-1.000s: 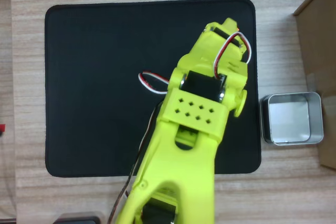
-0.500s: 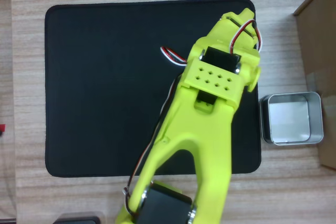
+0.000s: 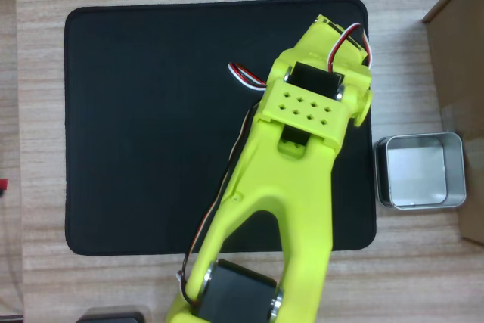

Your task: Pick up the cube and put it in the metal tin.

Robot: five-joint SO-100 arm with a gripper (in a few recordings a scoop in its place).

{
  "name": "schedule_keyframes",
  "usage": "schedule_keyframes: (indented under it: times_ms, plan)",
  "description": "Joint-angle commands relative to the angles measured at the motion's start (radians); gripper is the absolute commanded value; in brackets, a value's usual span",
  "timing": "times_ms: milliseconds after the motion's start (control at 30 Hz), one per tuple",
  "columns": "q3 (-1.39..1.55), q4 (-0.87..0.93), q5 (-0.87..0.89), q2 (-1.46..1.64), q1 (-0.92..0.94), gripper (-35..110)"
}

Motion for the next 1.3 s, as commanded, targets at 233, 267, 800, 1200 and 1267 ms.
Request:
schedule_keyframes:
  times_ms: [233, 267, 800, 1200, 1267]
  plan:
    - [0.104, -0.052, -0.009, 0.175, 0.006, 0]
    - [0.129, -0.063, -0.009, 0.213, 0.005, 0]
    - [0.41, -0.066, -0.034, 0.819, 0.017, 0]
    - [0.476, 0.041, -0.184, 0.977, 0.222, 0]
    - [0.489, 0.041, -0.216, 0.991, 0.262, 0]
